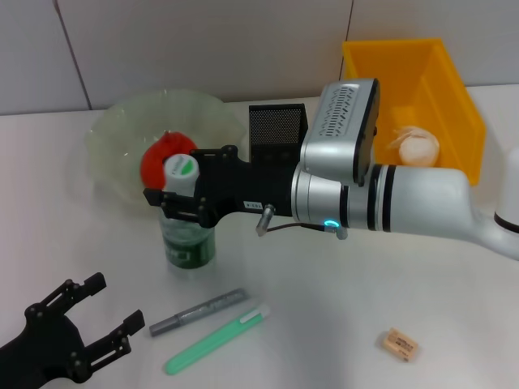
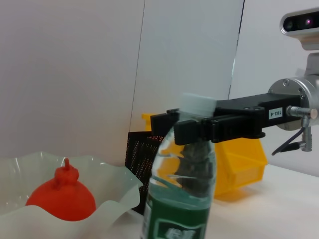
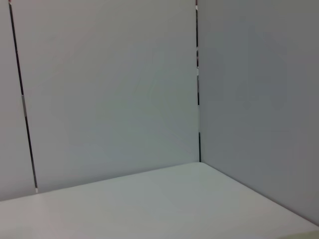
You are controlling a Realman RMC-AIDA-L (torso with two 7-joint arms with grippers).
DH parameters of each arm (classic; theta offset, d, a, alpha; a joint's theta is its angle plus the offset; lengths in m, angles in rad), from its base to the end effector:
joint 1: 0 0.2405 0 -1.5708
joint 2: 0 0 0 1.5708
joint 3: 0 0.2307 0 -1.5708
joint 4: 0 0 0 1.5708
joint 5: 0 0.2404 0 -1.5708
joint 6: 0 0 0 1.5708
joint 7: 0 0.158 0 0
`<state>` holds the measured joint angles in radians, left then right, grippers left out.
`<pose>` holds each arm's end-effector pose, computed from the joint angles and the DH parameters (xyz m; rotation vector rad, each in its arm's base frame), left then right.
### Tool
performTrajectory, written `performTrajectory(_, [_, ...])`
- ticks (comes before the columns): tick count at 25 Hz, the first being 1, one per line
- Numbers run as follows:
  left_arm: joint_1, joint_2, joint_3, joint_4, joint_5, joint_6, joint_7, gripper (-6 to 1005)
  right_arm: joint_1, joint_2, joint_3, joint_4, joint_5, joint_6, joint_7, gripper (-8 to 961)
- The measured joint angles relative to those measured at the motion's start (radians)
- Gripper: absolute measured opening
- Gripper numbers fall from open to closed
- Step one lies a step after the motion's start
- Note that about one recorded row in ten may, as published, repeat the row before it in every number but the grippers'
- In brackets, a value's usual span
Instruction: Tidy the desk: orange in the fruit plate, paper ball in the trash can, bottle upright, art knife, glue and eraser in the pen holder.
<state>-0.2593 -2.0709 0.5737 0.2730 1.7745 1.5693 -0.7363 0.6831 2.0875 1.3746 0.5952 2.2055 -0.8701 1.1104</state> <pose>-0.3358 0.2427 -0.0339 -2.3674 -0.5376 -0.8668 0.1208 0.3915 -0.1192 -2.6609 0.2842 0.7732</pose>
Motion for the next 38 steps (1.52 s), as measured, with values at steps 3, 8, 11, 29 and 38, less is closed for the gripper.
performTrajectory(3, [0.000,0.000,0.000,0.000,0.000,0.000,0.000,818,-0.022,0.001,0.000,0.016,0.000,0.000,0.000,473])
performTrajectory(8, [0.000,0.000,0.000,0.000,0.000,0.000,0.000,817,-0.064,-0.002,0.004,0.051,-0.001,-0.016,0.000,622])
performTrajectory(11, [0.000,0.000,0.000,0.000,0.000,0.000,0.000,817,-0.085,-0.005,0.013,0.063,-0.002,-0.043,0.000,717])
performTrajectory(29, [-0.028,0.000,0.022,0.002,0.001,0.091,0.047,816,-0.499,-0.016,0.338,0.262,-0.040,-0.378,0.000,780])
performTrajectory(38, [-0.055,-0.003,0.091,-0.004,0.004,0.100,0.049,816,-0.639,-0.011,0.640,0.272,-0.339,-0.705,0.013,780])
